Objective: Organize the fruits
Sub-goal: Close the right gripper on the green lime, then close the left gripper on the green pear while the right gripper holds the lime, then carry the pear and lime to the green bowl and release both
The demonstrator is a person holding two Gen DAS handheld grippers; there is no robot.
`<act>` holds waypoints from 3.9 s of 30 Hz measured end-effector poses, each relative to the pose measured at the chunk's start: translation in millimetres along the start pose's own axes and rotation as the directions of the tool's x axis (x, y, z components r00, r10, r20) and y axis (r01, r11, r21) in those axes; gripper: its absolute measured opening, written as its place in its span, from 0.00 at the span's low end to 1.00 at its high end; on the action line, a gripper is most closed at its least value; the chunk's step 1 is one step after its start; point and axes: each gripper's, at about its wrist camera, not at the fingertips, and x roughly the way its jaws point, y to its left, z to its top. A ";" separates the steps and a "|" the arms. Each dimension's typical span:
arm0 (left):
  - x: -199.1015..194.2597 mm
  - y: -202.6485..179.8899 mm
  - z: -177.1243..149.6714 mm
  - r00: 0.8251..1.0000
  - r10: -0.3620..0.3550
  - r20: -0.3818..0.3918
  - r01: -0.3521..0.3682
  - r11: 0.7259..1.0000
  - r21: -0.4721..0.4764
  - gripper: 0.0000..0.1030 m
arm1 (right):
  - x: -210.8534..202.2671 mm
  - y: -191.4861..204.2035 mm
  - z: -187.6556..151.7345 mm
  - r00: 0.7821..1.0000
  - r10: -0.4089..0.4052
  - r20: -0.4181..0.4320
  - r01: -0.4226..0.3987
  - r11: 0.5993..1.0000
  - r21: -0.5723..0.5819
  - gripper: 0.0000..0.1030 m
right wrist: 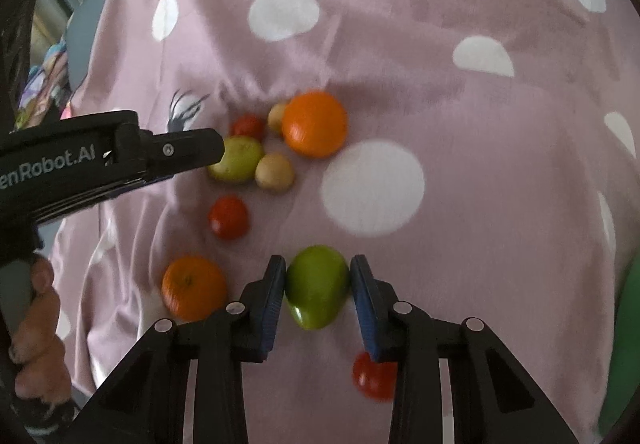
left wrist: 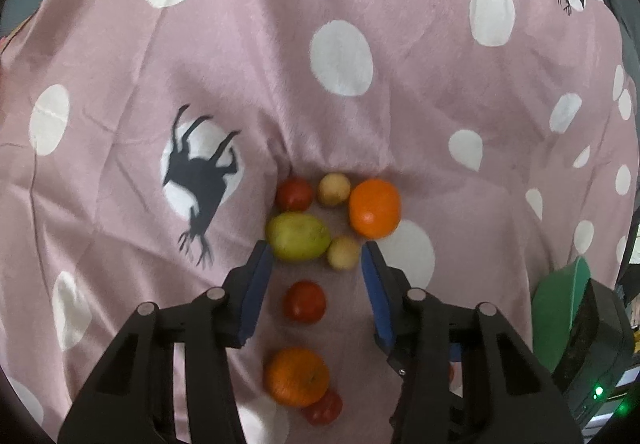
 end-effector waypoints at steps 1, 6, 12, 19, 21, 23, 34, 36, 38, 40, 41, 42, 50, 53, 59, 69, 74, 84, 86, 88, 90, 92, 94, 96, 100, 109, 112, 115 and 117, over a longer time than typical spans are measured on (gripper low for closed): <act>4.8 -1.9 1.9 1.000 0.004 -0.011 -0.004 1.000 0.006 0.43 | 2.3 -3.6 2.7 1.000 0.008 0.002 -0.008 1.000 0.023 0.34; 23.2 -3.5 7.0 0.998 0.018 -0.059 -0.019 1.000 -0.017 0.43 | 2.1 -17.3 8.6 0.999 -0.027 0.039 0.024 0.997 0.077 0.34; 31.9 -5.4 11.3 0.997 0.068 -0.041 -0.069 0.997 -0.036 0.43 | 1.4 -26.9 8.0 0.999 -0.006 0.050 0.000 0.994 0.113 0.34; 41.9 -11.9 13.8 0.992 0.128 -0.016 -0.128 0.991 -0.036 0.44 | 2.6 -24.8 5.9 0.999 -0.005 0.045 0.000 0.994 0.110 0.34; 43.2 -13.7 13.1 0.990 0.143 -0.010 -0.143 0.989 -0.036 0.43 | 0.3 -27.4 3.9 0.999 -0.004 0.040 -0.001 0.994 0.110 0.34; 44.5 -15.4 12.4 0.987 0.159 -0.009 -0.159 0.986 -0.043 0.43 | 0.8 -24.8 5.9 0.999 -0.001 0.036 -0.003 0.994 0.114 0.34; 54.5 -19.5 6.0 0.980 0.190 -0.052 -0.193 0.978 -0.073 0.42 | 2.0 -29.7 9.5 1.000 0.013 0.023 -0.016 0.989 0.145 0.34; 58.1 -16.0 7.4 0.984 0.170 -0.047 -0.174 0.979 -0.109 0.43 | 2.4 -30.0 9.7 1.000 0.016 0.023 -0.019 0.989 0.149 0.34; 60.6 -12.6 8.5 0.987 0.158 -0.030 -0.161 0.977 -0.138 0.40 | 2.6 -29.7 10.0 1.000 0.019 0.022 -0.022 0.988 0.150 0.34; 63.1 -14.4 8.5 0.984 0.174 -0.025 -0.176 0.976 -0.130 0.39 | 2.8 -29.5 10.0 1.000 0.020 0.022 -0.023 0.989 0.148 0.34; 65.6 -17.8 8.0 0.981 0.195 -0.017 -0.196 0.974 -0.115 0.39 | 2.7 -30.5 9.6 1.000 0.021 0.023 -0.024 0.989 0.148 0.34; 67.0 -20.9 7.5 0.977 0.213 -0.011 -0.213 0.972 -0.100 0.39 | 3.1 -30.9 9.8 0.999 0.022 0.023 -0.026 0.989 0.147 0.34; 103.6 -38.8 1.3 0.977 0.210 -0.025 -0.212 0.972 -0.101 0.32 | 4.4 -37.9 9.8 0.999 0.033 0.019 -0.036 0.987 0.155 0.34; 106.1 -38.9 -1.4 0.977 0.212 -0.031 -0.214 0.973 -0.090 0.32 | 4.3 -38.8 10.3 0.999 0.026 0.021 -0.029 0.987 0.156 0.34; 89.1 -46.4 -5.3 0.985 0.171 -0.023 -0.172 0.982 -0.074 0.32 | 0.7 -41.8 7.8 0.999 0.030 0.040 -0.036 0.984 0.173 0.34; 28.6 -63.2 -39.5 0.989 0.115 0.089 -0.113 0.993 -0.021 0.32 | -35.2 -58.2 -3.5 0.989 0.067 0.128 -0.096 0.967 0.234 0.34; -12.5 -94.9 -42.4 0.986 0.054 0.155 -0.064 0.996 0.060 0.32 | -70.4 -64.0 -9.0 0.974 0.049 0.221 -0.105 0.964 0.246 0.34; -50.4 -148.3 -62.2 0.974 -0.140 0.180 0.101 0.973 0.208 0.32 | -140.5 -95.9 -26.9 0.928 -0.094 0.361 -0.024 0.951 0.308 0.34; -53.8 -161.8 -67.2 0.969 -0.176 0.173 0.131 0.961 0.244 0.32 | -149.8 -105.1 -31.4 0.920 -0.119 0.374 -0.015 0.942 0.335 0.34; -51.8 -172.4 -69.8 0.966 -0.203 0.161 0.156 0.951 0.266 0.32 | -162.0 -118.8 -38.3 0.907 -0.152 0.393 -0.007 0.927 0.376 0.34; -47.9 -183.0 -72.0 0.962 -0.231 0.146 0.184 0.942 0.281 0.32 | -171.4 -130.1 -43.9 0.896 -0.187 0.402 0.008 0.913 0.407 0.34; -44.1 -195.0 -75.6 0.958 -0.256 0.126 0.209 0.930 0.302 0.32 | -180.7 -142.1 -50.1 0.883 -0.231 0.408 0.030 0.896 0.443 0.34; -40.1 -207.6 -79.6 0.952 -0.287 0.107 0.239 0.914 0.327 0.32 | -190.9 -156.0 -58.8 0.869 -0.283 0.406 0.055 0.871 0.488 0.34; -36.1 -217.7 -83.6 0.947 -0.308 0.087 0.261 0.902 0.343 0.32 | -195.1 -166.6 -63.3 0.864 -0.307 0.399 0.066 0.855 0.515 0.34; -24.4 -245.5 -94.9 0.936 -0.351 0.032 0.311 0.866 0.392 0.32 | -203.1 -189.1 -75.0 0.852 -0.363 0.377 0.091 0.812 0.576 0.34; 4.5 -279.7 -109.9 0.914 -0.401 -0.069 0.391 0.820 0.417 0.32 | -200.2 -220.7 -89.6 0.858 -0.392 0.331 0.094 0.755 0.649 0.34; 12.0 -286.1 -112.7 0.908 -0.407 -0.095 0.408 0.815 0.411 0.32 | -196.4 -226.8 -92.7 0.861 -0.405 0.307 0.109 0.737 0.667 0.34; 18.0 -291.2 -116.7 0.918 -0.383 -0.100 0.387 0.818 0.426 0.32 | -194.0 -232.0 -94.8 0.865 -0.421 0.274 0.131 0.715 0.687 0.34; 19.8 -293.6 -118.7 0.917 -0.384 -0.106 0.390 0.813 0.432 0.32 | -194.2 -234.6 -94.1 0.862 -0.428 0.271 0.135 0.710 0.692 0.34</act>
